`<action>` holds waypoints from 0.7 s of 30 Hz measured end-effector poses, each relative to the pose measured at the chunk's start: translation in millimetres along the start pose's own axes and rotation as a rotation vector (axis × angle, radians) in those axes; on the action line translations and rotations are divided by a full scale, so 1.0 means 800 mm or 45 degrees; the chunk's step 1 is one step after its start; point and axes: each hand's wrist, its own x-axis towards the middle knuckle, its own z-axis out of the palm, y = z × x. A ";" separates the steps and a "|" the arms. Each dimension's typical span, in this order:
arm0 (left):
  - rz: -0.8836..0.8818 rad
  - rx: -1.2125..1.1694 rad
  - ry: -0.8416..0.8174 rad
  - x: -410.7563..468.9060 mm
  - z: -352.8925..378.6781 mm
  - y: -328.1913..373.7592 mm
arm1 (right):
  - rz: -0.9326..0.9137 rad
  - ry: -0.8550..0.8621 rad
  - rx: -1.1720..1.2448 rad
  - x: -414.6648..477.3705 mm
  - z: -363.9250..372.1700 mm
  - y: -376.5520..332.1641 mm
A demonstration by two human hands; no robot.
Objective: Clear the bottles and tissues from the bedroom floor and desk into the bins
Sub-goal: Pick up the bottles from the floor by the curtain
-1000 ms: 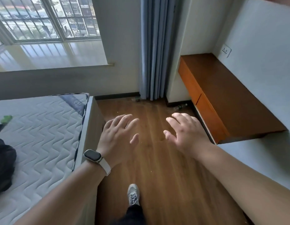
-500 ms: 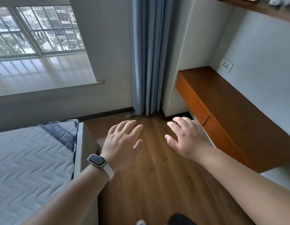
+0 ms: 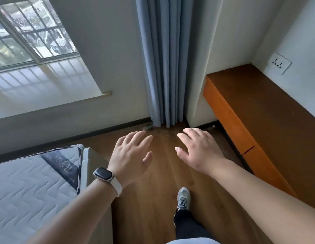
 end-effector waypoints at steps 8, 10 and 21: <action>0.013 0.045 -0.063 0.177 0.031 -0.024 | -0.030 -0.091 0.042 0.154 0.005 0.102; -0.012 0.055 -0.093 0.205 0.039 -0.031 | -0.036 -0.118 0.038 0.182 0.004 0.124; -0.011 -0.014 -0.175 0.298 0.093 -0.076 | 0.037 -0.203 0.050 0.266 0.033 0.163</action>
